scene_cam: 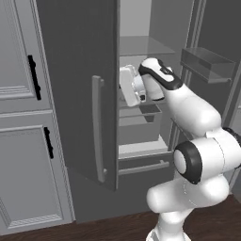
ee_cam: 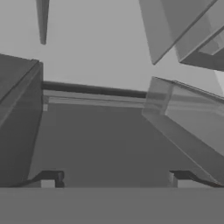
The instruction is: Take the strawberry from the fridge and place it on top of the pancake, located on the dining counter.
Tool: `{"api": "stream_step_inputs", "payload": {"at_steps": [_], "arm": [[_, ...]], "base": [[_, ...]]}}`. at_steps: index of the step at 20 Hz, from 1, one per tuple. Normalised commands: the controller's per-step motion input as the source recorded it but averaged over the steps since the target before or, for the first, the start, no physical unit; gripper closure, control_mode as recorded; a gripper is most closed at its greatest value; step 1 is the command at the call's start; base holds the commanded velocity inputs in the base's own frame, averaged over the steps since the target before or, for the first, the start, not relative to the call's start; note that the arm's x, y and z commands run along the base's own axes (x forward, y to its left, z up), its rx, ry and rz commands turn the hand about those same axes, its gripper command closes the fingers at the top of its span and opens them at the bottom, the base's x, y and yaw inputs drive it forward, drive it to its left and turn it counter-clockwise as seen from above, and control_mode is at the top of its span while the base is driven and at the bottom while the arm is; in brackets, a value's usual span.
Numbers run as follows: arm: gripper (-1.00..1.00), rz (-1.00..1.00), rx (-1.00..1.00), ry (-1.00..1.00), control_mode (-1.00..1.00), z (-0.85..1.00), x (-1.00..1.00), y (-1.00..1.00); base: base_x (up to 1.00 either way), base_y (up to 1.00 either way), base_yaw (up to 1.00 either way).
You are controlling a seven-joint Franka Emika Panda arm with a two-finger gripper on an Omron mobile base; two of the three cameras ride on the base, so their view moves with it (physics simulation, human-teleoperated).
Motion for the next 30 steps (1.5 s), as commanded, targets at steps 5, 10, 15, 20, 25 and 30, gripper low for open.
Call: {"api": "stream_step_inputs", "payload": {"at_steps": [5, 10, 15, 20, 25, 30], "arm": [[-1.00, 0.23, -0.05, 0.00, -1.00, 0.00, -0.50, 0.99], [-1.00, 0.22, -0.07, 0.00, -1.00, 0.00, -0.42, 1.00], [-1.00, 0.17, -0.05, 0.00, -1.00, 0.00, -0.28, 1.00], [-1.00, 0.13, -0.04, 0.01, -1.00, 0.00, -0.20, 1.00], [-1.00, 0.06, -0.03, 0.02, -1.00, 0.00, -0.12, 1.00], [-1.00, 0.01, -0.03, 0.02, -1.00, 0.00, 0.00, 1.00]], "base": [[0.00, 0.00, 0.00], [0.00, 0.00, 0.00], [0.00, 0.00, 0.00], [0.00, 0.00, 0.00], [0.00, 0.00, 0.00], [0.00, 0.00, 0.00]]}}
